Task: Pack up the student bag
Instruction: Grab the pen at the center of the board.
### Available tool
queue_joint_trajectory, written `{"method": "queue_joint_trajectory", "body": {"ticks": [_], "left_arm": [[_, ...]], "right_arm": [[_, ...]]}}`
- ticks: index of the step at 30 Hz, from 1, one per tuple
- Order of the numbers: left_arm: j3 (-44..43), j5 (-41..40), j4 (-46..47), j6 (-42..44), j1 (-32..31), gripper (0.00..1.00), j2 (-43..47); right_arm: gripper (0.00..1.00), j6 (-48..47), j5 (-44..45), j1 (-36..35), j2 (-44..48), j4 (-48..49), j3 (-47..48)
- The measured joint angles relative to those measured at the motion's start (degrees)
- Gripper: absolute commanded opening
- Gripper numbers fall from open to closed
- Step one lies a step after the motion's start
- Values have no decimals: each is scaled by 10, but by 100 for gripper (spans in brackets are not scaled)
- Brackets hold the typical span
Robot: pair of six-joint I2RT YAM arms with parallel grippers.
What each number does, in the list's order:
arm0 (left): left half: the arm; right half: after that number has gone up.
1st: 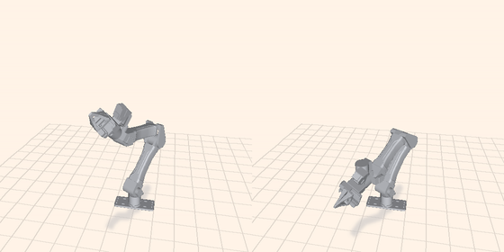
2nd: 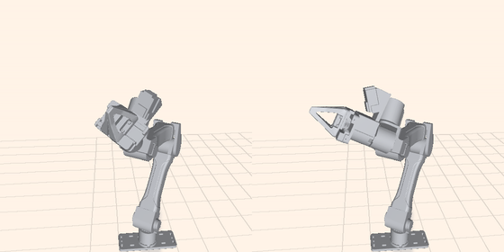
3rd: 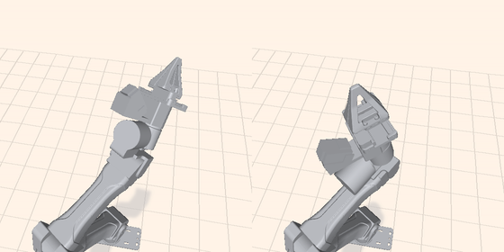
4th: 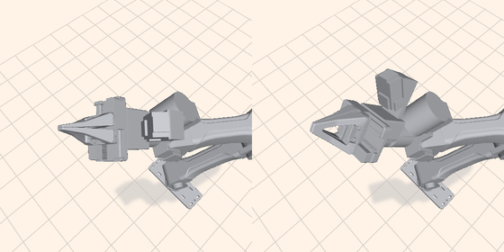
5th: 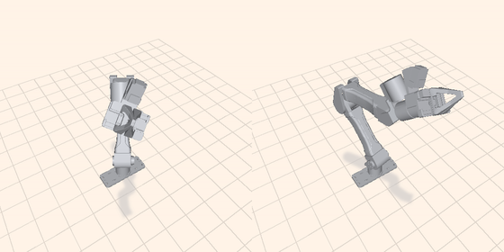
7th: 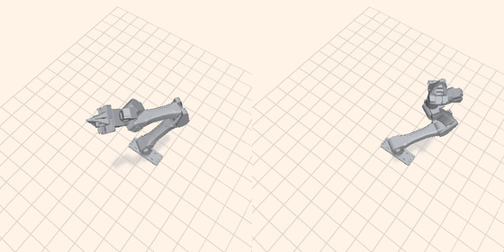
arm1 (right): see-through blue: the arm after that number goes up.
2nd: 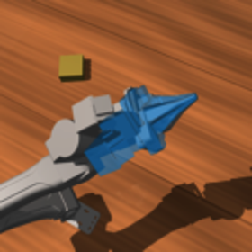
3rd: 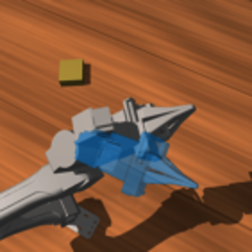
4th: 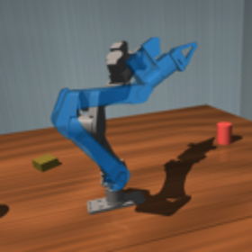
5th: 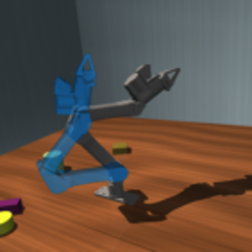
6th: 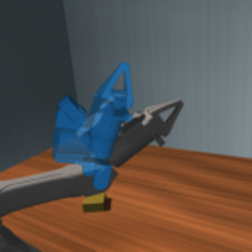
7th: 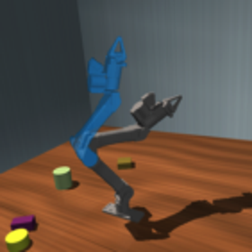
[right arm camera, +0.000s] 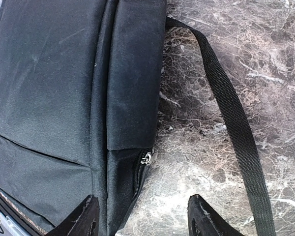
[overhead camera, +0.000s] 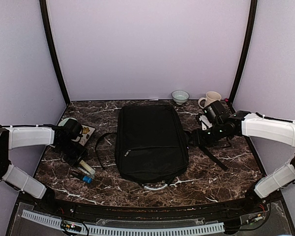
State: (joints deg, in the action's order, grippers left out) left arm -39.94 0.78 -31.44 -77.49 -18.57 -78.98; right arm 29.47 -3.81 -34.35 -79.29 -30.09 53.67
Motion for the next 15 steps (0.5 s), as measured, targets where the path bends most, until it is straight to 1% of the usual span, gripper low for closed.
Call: {"method": "queue_joint_trajectory", "body": {"ticks": [8, 11, 15], "left_arm": [[-4, 19, 3, 20, 0, 21, -23], [-8, 26, 5, 28, 0, 18, -26], [-14, 33, 4, 34, -3, 16, -30]], "right_arm": [[62, -3, 0, 0, -8, 0, 1], [62, -4, 0, 0, -9, 0, 2], [62, -6, 0, 0, -13, 0, 9]]}}
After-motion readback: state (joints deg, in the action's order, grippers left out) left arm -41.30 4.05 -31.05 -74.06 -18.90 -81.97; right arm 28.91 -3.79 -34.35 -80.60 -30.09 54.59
